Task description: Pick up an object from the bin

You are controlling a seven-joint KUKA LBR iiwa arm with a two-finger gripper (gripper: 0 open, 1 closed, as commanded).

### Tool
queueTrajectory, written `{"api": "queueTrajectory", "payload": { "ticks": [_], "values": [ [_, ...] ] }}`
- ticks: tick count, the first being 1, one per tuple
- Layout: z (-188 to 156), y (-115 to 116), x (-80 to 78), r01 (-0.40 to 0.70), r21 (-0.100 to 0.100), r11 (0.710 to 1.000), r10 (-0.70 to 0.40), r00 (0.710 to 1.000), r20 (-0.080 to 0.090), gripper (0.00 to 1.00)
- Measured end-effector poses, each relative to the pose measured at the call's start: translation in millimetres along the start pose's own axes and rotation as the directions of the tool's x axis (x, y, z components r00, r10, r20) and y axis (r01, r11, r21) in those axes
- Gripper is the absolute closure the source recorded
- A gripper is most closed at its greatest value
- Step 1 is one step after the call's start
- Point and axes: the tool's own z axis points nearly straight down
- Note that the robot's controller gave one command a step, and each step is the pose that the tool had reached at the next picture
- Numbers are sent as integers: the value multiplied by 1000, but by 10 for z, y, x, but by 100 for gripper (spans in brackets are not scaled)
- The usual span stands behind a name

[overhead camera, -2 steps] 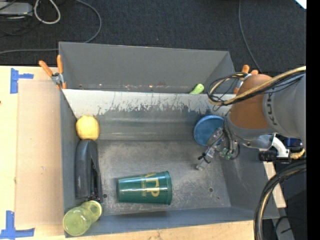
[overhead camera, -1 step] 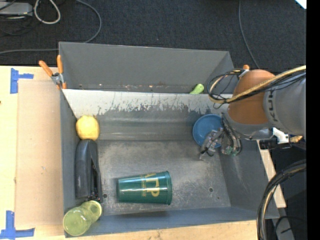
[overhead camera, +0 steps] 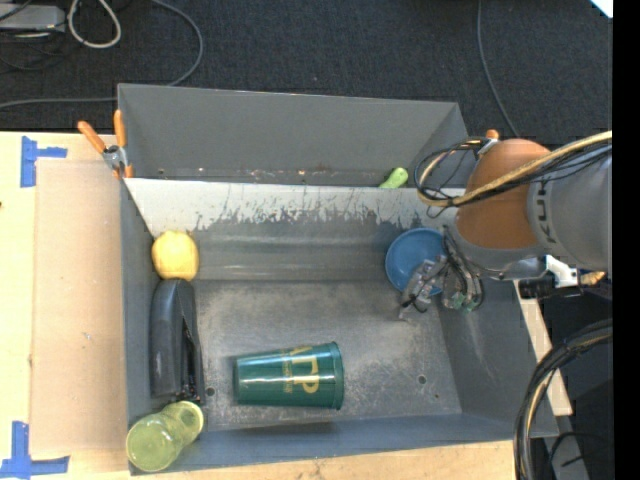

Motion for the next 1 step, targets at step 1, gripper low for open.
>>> {"api": "queueTrajectory", "payload": {
  "ticks": [1],
  "values": [
    [-230, 0, 13, 1, 0, 1000, -1, 1000, -4, 100]
  ]
}}
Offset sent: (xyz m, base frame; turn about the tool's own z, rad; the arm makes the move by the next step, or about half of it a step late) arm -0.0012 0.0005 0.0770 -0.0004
